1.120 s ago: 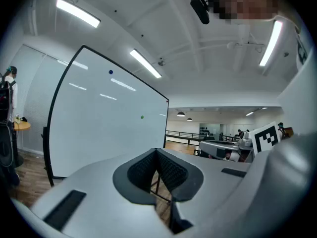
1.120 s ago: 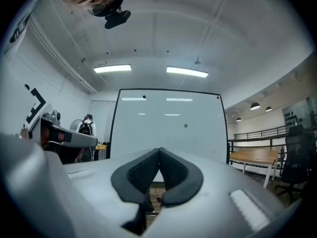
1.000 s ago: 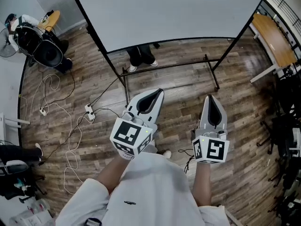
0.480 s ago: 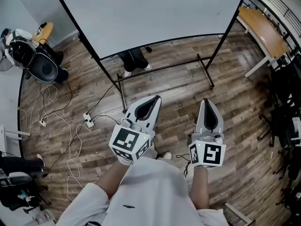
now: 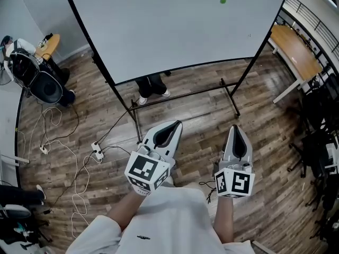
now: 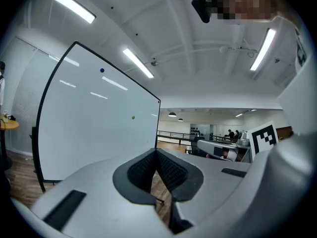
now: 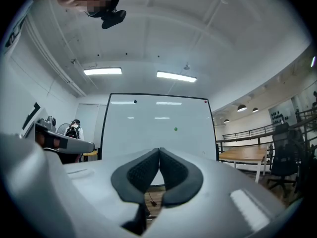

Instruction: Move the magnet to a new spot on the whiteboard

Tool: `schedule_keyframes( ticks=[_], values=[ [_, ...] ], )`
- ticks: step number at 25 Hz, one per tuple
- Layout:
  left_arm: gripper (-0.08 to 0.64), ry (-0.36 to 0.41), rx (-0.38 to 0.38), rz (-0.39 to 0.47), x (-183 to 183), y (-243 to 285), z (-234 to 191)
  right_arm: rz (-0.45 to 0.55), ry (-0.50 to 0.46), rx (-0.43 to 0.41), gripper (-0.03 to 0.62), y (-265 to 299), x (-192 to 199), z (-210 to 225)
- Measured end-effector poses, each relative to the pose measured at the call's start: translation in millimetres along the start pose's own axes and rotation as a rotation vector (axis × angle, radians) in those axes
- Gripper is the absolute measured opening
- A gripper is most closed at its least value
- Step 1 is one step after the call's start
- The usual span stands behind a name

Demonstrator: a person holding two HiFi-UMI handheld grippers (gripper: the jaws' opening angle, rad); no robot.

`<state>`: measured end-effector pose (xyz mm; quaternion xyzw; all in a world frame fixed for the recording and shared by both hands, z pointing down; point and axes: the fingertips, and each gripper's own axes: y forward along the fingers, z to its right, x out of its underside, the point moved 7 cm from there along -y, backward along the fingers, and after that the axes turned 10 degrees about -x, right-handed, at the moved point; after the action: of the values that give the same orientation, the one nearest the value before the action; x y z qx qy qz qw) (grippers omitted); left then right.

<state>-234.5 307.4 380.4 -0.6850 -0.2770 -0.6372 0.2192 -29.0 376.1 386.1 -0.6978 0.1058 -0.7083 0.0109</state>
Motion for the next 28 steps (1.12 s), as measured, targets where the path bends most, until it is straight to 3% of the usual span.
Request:
schedule_keyframes(
  ticks=[5,10,18,28],
  values=[
    [0.006,0.018,0.033,-0.010,-5,27,-17,0.017,0.045,0.043,0.003,23,7,10],
    [0.006,0.030,0.018,-0.018,-10,70,-30,0.005,0.012,0.033,0.003,56,10,33],
    [0.006,0.047,-0.009,-0.034,-20,184,-30,0.003,0.015,0.019,0.003,137,23,127],
    [0.006,0.059,-0.056,-0.031,-54,337,-7,-0.004,0.009,-0.098,0.003,246,11,245]
  ],
)
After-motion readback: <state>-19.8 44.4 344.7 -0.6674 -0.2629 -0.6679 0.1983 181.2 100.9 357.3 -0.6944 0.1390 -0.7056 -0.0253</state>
